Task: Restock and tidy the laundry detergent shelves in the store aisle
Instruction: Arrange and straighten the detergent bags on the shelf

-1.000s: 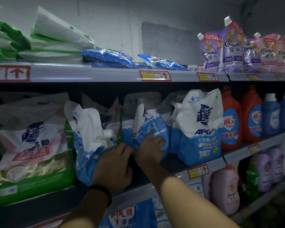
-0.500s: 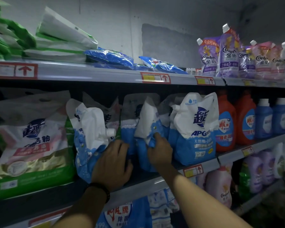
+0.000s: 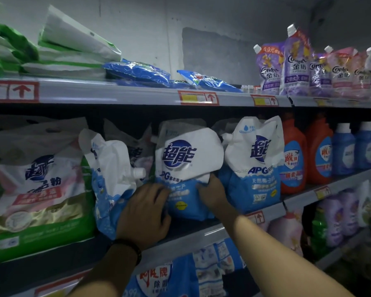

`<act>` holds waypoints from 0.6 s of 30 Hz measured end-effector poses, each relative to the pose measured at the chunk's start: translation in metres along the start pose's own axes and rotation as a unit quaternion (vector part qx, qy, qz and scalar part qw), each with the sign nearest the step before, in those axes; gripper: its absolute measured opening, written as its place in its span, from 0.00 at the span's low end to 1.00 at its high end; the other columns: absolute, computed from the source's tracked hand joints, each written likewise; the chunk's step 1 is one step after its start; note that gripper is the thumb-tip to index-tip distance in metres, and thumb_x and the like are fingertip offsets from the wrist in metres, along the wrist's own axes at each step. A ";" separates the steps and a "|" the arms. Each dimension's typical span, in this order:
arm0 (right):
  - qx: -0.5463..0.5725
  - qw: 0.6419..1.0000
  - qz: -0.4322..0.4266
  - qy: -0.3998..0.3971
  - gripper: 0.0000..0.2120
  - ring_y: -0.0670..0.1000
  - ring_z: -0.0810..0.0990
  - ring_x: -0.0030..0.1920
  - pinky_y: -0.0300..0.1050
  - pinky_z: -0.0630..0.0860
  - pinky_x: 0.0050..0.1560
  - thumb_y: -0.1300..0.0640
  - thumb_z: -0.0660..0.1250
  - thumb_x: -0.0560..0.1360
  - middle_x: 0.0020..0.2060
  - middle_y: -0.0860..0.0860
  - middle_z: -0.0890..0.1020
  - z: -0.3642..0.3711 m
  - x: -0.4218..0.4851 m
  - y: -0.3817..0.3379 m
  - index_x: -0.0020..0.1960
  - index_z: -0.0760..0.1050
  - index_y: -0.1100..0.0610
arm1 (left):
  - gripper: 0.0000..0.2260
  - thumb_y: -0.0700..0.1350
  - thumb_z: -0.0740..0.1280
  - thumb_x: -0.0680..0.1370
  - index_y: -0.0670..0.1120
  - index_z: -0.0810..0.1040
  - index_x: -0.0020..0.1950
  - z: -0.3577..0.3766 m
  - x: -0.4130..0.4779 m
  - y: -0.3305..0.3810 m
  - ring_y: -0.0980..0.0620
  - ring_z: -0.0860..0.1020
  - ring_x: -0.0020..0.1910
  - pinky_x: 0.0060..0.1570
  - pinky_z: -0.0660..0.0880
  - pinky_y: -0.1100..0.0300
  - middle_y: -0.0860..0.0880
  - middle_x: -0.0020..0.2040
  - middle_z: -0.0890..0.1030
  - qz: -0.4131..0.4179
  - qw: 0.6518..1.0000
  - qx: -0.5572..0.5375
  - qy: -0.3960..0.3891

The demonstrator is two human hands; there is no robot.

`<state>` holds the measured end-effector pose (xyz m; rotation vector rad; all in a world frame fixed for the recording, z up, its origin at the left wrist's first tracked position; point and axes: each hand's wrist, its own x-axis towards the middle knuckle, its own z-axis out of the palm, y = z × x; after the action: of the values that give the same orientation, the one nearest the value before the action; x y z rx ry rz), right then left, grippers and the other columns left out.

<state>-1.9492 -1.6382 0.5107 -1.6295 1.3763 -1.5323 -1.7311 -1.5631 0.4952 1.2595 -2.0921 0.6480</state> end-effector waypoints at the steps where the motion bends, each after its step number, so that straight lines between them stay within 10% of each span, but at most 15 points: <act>1: -0.014 0.999 0.021 0.028 0.17 0.56 0.80 0.63 0.40 0.70 0.56 0.65 0.67 0.79 0.62 0.57 0.82 0.004 -0.002 0.001 0.68 0.75 0.60 | 0.22 0.52 0.67 0.74 0.50 0.78 0.67 0.000 0.001 0.000 0.46 0.75 0.65 0.65 0.73 0.50 0.50 0.65 0.77 0.001 1.000 0.015 -0.008; 6: 0.007 0.998 0.055 0.030 0.48 0.57 0.75 0.66 0.58 0.74 0.68 0.33 0.72 0.57 0.66 0.55 0.74 0.026 -0.019 -0.004 0.71 0.65 0.54 | 0.19 0.54 0.65 0.73 0.54 0.80 0.63 0.000 0.002 0.001 0.46 0.74 0.65 0.64 0.69 0.50 0.52 0.62 0.79 -0.009 0.997 0.061 -0.037; 11: -0.012 0.998 0.050 0.026 0.71 0.57 0.71 0.71 0.64 0.72 0.71 0.21 0.79 0.40 0.69 0.52 0.71 0.030 -0.016 0.003 0.75 0.55 0.45 | 0.22 0.53 0.66 0.73 0.54 0.80 0.67 0.000 0.001 0.000 0.43 0.75 0.68 0.65 0.70 0.49 0.55 0.64 0.82 -0.009 0.998 0.053 -0.041; 14: 0.024 0.999 0.035 0.015 0.66 0.53 0.74 0.70 0.63 0.73 0.71 0.23 0.81 0.44 0.68 0.47 0.75 0.031 -0.004 0.013 0.74 0.58 0.41 | 0.23 0.52 0.66 0.73 0.53 0.79 0.68 0.000 0.002 0.001 0.42 0.74 0.71 0.67 0.69 0.46 0.56 0.67 0.82 -0.005 0.997 0.057 -0.052; 18: 0.097 0.992 0.044 -0.072 0.39 0.53 0.78 0.67 0.57 0.76 0.71 0.52 0.83 0.70 0.68 0.50 0.78 0.013 0.029 0.019 0.72 0.64 0.49 | 0.21 0.55 0.65 0.73 0.53 0.80 0.64 0.002 0.004 0.001 0.43 0.75 0.68 0.66 0.69 0.45 0.55 0.66 0.82 -0.001 0.995 0.076 -0.071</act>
<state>-1.9472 -1.6742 0.5032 -1.5081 1.1686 -1.4193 -1.7340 -1.5664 0.4964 1.4296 -2.1905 0.7474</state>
